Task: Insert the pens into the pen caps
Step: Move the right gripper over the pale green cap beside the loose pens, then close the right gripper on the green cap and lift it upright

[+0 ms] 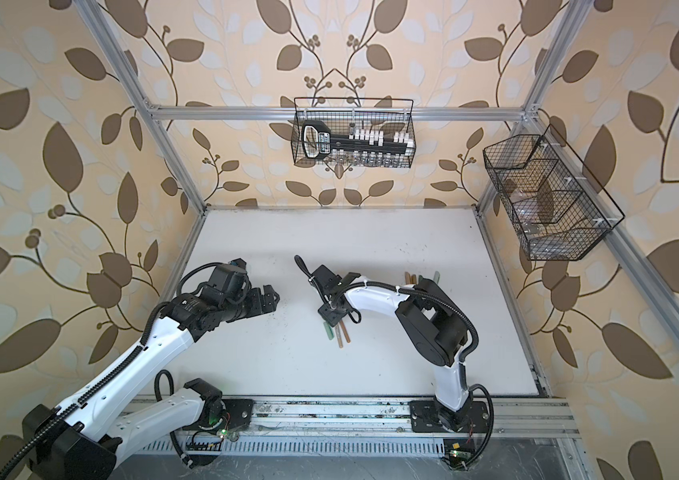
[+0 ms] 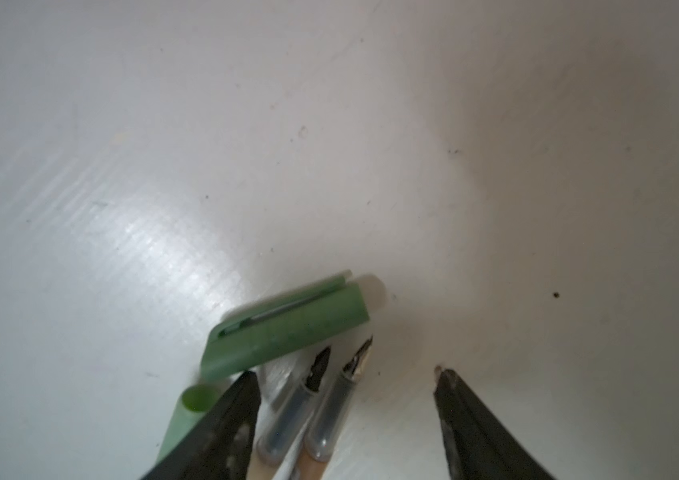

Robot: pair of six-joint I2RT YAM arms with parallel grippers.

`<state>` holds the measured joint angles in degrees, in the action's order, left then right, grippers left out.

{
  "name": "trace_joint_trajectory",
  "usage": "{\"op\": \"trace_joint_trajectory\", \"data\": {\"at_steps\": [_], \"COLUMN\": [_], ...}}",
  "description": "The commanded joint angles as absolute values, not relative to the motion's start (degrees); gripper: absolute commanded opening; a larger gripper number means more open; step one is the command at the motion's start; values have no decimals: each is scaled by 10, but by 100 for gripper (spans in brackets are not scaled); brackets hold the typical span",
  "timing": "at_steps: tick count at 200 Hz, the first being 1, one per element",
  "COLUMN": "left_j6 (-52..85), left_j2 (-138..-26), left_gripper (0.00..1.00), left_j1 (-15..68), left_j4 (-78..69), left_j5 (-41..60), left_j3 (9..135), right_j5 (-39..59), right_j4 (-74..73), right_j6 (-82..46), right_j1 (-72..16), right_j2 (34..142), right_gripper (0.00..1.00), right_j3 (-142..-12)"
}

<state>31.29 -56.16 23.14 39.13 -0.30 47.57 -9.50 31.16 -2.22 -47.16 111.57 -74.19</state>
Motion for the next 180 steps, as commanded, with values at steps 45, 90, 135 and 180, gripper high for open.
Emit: {"op": "trace_joint_trajectory", "data": {"at_steps": [45, 90, 135, 180], "left_j6": [303, 303, 306, 310], "left_j2": [-545, -535, -546, -553], "left_gripper": [99, 99, 99, 99], "left_j1": [223, 222, 221, 221], "left_j4": [411, 417, 406, 386], "left_j5": [-17, -22, -11, 9], "left_j3": [487, 484, 484, 475], "right_j5": [-98, -69, -54, -44], "right_j4": [339, 353, 344, 336], "right_j6": [18, 24, 15, 12], "right_j1": [-472, -459, -454, -441], "right_j2": [1187, 1202, 1195, 1196], "right_gripper": [68, 51, 32, 19], "right_j3": [-817, -818, -785, -768]}}
